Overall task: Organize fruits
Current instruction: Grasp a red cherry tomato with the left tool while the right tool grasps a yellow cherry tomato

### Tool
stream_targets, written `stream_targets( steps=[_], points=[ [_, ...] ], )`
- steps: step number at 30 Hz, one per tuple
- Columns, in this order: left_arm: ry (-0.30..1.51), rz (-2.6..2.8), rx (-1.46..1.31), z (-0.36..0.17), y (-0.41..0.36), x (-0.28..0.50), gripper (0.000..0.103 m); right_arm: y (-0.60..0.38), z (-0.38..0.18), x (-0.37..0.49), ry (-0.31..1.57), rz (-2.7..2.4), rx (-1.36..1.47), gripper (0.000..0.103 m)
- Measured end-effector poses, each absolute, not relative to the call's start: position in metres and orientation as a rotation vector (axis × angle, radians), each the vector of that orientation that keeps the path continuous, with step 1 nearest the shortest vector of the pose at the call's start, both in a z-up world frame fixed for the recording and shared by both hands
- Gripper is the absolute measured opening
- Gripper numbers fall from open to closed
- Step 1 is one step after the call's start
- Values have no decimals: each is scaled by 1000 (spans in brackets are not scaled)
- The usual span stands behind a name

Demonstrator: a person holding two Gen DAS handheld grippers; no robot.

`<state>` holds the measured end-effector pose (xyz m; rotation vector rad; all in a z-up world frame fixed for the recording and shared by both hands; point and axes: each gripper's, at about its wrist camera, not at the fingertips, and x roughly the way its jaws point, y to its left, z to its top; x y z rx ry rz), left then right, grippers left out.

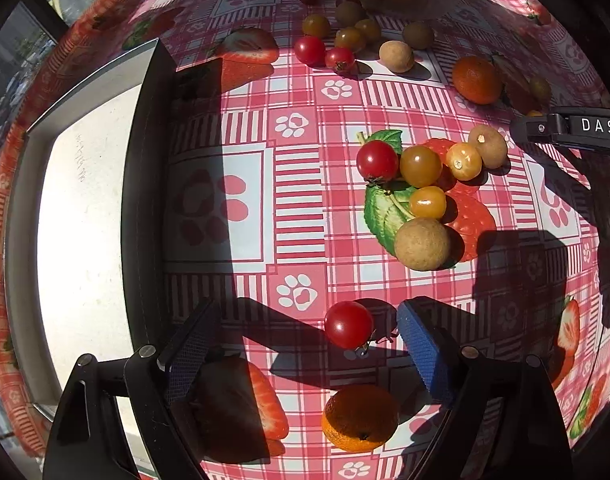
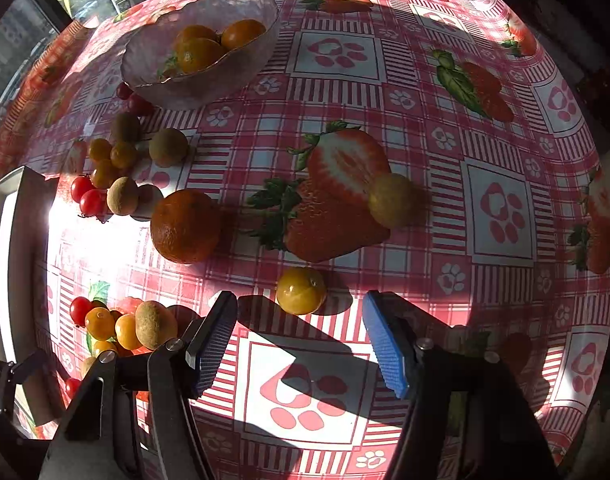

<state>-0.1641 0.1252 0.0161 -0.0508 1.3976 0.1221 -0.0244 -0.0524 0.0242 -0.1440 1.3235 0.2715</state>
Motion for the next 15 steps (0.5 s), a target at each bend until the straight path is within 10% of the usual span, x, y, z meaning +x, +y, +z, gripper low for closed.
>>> stream_targets(
  steps=[4,10,15],
  points=[
    [1382,102,-69,16,121,-167,76,-37,27,-15,1299,278,-161,25],
    [1353,46,-49,25,103,-168,32,-41,33,-18,1317,313,-97,25],
    [1368,26,-138,29,110,-165,23,-56,41,-39,1336,334,-27,25]
  ],
)
